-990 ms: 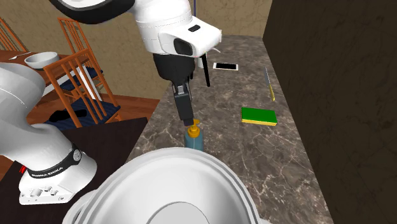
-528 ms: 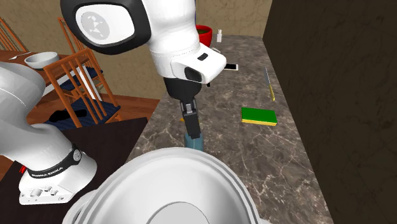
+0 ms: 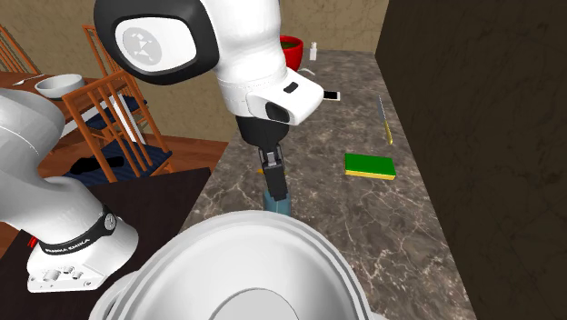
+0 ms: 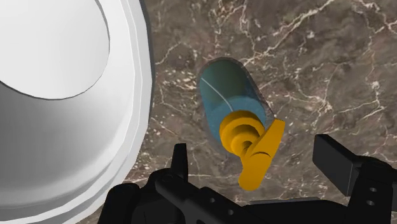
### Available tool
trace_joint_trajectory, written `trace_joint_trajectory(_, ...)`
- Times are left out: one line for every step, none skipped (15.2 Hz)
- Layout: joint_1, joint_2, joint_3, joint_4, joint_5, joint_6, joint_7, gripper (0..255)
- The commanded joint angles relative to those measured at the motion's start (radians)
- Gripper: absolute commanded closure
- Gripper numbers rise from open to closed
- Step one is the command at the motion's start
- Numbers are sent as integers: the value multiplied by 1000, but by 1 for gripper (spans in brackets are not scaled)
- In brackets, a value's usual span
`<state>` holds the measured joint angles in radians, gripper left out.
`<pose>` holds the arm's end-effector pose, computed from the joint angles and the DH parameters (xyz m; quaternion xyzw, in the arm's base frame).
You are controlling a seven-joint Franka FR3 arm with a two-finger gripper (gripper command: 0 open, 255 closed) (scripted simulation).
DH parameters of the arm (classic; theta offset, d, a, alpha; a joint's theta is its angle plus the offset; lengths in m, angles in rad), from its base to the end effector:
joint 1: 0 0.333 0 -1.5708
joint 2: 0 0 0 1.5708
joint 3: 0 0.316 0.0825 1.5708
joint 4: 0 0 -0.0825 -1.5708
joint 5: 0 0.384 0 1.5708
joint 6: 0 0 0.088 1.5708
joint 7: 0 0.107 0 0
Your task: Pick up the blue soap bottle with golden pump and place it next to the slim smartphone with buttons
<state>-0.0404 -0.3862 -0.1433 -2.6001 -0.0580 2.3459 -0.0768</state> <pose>0.4088 -0.0759 0.3964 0.9974 -0.0309 0.0647 0.0032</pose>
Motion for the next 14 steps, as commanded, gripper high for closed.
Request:
trace_joint_trajectory(0, 0, 0, 0, 0, 0, 0, 0)
trace_joint_trajectory(0, 0, 0, 0, 0, 0, 0, 255)
trace_joint_trajectory(0, 0, 0, 0, 0, 0, 0, 255)
trace_joint_trajectory(0, 0, 0, 0, 0, 0, 0, 255)
trace_joint_trajectory(0, 0, 0, 0, 0, 0, 0, 255)
trace_joint_trajectory(0, 0, 0, 0, 0, 0, 0, 255)
trace_joint_trajectory(0, 0, 0, 0, 0, 0, 0, 255)
trace_joint_trajectory(0, 0, 0, 0, 0, 0, 0, 255)
trace_joint_trajectory(0, 0, 0, 0, 0, 0, 0, 255)
trace_joint_trajectory(0, 0, 0, 0, 0, 0, 0, 255)
trace_joint_trajectory(0, 0, 0, 0, 0, 0, 0, 255)
trace_joint_trajectory(0, -8, 1, 8, 0, -16, 0, 255)
trace_joint_trajectory(0, -16, 2, 16, -1, -31, 1, 255)
trace_joint_trajectory(-1, -23, 3, 24, -1, -47, 1, 255)
